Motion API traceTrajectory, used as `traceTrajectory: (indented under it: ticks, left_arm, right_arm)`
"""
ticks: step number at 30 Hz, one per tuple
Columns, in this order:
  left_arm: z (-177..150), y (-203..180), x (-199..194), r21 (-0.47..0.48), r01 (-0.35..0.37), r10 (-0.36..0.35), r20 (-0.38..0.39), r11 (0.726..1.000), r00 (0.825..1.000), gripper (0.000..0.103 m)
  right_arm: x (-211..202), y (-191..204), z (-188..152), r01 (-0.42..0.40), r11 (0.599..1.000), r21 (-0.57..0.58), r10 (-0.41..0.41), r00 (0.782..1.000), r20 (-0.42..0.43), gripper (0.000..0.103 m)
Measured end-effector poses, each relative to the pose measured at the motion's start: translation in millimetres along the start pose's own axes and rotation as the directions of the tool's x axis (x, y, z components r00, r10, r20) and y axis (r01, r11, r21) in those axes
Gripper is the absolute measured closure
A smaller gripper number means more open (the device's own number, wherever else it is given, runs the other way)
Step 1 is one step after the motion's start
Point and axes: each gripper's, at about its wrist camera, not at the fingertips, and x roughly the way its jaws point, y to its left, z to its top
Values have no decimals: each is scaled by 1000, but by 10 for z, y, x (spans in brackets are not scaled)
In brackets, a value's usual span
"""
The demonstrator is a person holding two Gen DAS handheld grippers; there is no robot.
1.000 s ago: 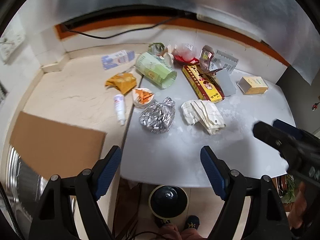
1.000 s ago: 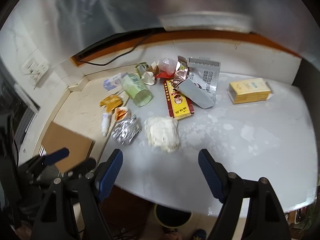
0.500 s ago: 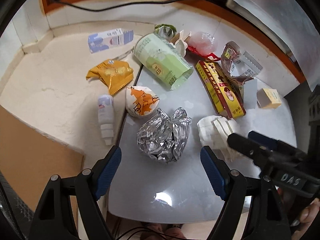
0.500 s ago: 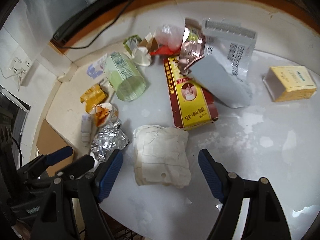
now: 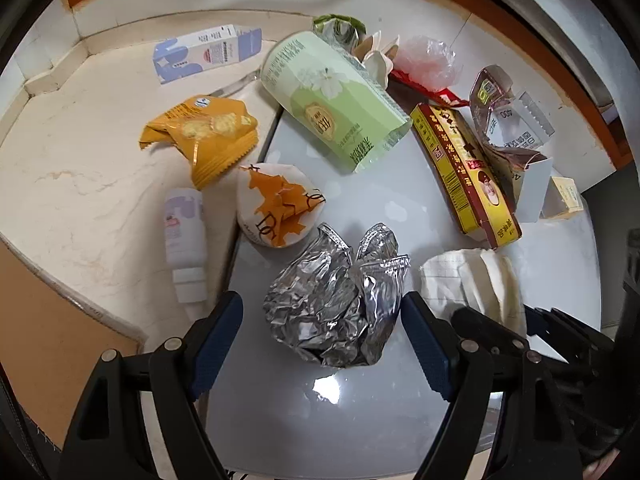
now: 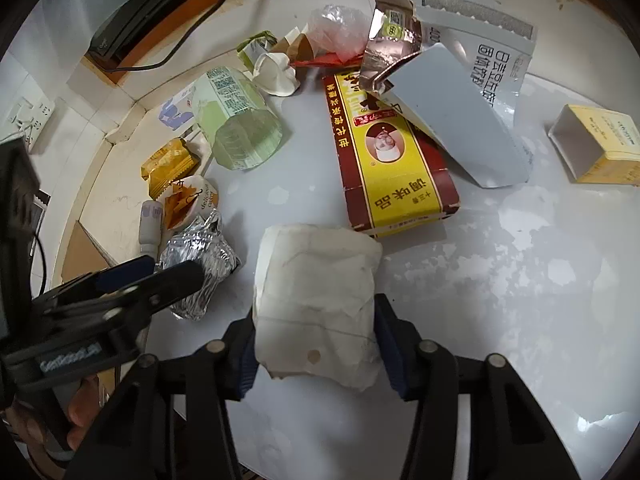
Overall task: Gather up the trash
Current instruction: 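Grasp the crumpled foil with the left tool while the right tool grasps the white napkin, then carry foil and napkin down to the floor bin and open both tools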
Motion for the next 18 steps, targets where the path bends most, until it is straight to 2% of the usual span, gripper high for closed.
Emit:
traceTrajectory:
  ticks: [1,2,3,10,18]
  left_arm:
    - [4,-7,22,0,0,0,-5,1000,1000,26]
    - [1,-14,35,-1,11,-11,-7,1000,1000,32]
    - [-4,-16,46,-2,27,-27,-12,1000,1000,33]
    - [-104,-66,-9,16,35,-35,15,999,999,34]
    - [-413,-67,-459,14,74,-75,72,997,995,34]
  right_arm:
    - [-17,2,-18,0,1000,0,0,1000,3,55]
    - [-30,12,-26,0,1000,-2,0,1000,6,56]
    - [-58,26,-51,7,1000,-8,-7,1000,15,56]
    - [-225,114,-162,40,999,-33,-39,998,45,58]
    - [-583,220,-318,54,998,-44,-49,991,121,59]
